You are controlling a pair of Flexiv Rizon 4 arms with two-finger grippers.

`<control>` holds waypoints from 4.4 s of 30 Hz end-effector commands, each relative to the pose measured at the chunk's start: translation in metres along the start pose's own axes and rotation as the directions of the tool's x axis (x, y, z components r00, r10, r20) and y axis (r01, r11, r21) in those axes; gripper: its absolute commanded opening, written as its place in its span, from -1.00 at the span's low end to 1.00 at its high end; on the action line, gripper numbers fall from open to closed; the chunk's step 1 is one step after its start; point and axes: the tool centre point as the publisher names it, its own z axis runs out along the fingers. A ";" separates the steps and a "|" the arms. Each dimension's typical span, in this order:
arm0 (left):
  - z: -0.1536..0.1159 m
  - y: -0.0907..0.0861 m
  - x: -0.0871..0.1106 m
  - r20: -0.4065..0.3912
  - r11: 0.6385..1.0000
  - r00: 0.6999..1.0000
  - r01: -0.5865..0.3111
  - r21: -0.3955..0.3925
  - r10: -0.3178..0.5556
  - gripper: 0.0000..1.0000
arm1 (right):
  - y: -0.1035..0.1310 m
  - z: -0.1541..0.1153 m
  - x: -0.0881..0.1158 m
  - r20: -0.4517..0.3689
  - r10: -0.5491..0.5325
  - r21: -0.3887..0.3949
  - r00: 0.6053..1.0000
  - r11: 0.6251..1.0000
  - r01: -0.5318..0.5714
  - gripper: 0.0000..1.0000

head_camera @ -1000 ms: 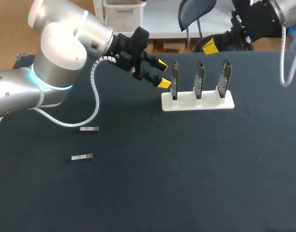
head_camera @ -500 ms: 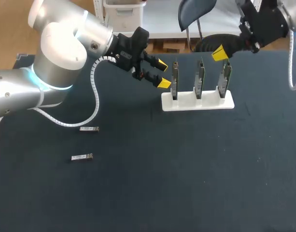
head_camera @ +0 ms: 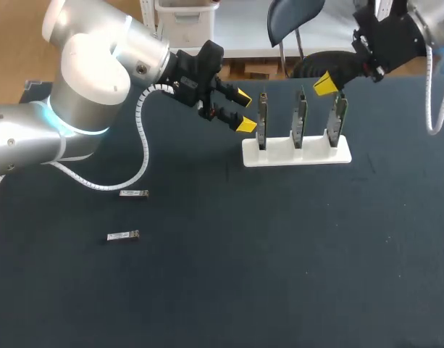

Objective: Pick up the optical module with the left hand, and insert it into the network port with the right hand.

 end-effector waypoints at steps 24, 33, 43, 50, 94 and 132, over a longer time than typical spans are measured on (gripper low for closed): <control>0.001 0.001 0.000 -0.002 1.000 1.000 0.001 0.000 -0.001 1.00 | 0.007 0.005 0.001 -0.022 -0.030 0.000 0.999 1.000 0.030 1.00; -0.002 0.000 -0.001 -0.012 1.000 1.000 -0.009 -0.006 0.009 1.00 | 0.007 0.005 0.001 -0.022 -0.030 0.000 0.999 1.000 0.030 1.00; -0.054 -0.012 0.018 -0.196 0.989 0.979 -0.083 -0.124 0.057 1.00 | 0.007 0.005 0.001 -0.022 -0.030 0.000 0.999 1.000 0.030 1.00; -0.099 -0.037 0.052 -0.352 0.973 0.936 -0.101 -0.207 0.023 1.00 | 0.007 0.005 0.001 -0.022 -0.030 0.000 0.999 1.000 0.030 1.00; -0.155 -0.073 0.224 -0.783 0.989 0.621 -0.133 -0.066 0.032 1.00 | 0.007 0.005 0.001 -0.022 -0.030 0.000 0.999 1.000 0.030 1.00; -0.145 -0.079 0.254 -0.836 0.993 0.548 -0.103 -0.064 0.003 -1.00 | 0.007 0.005 0.001 -0.022 -0.030 0.000 0.999 1.000 0.030 1.00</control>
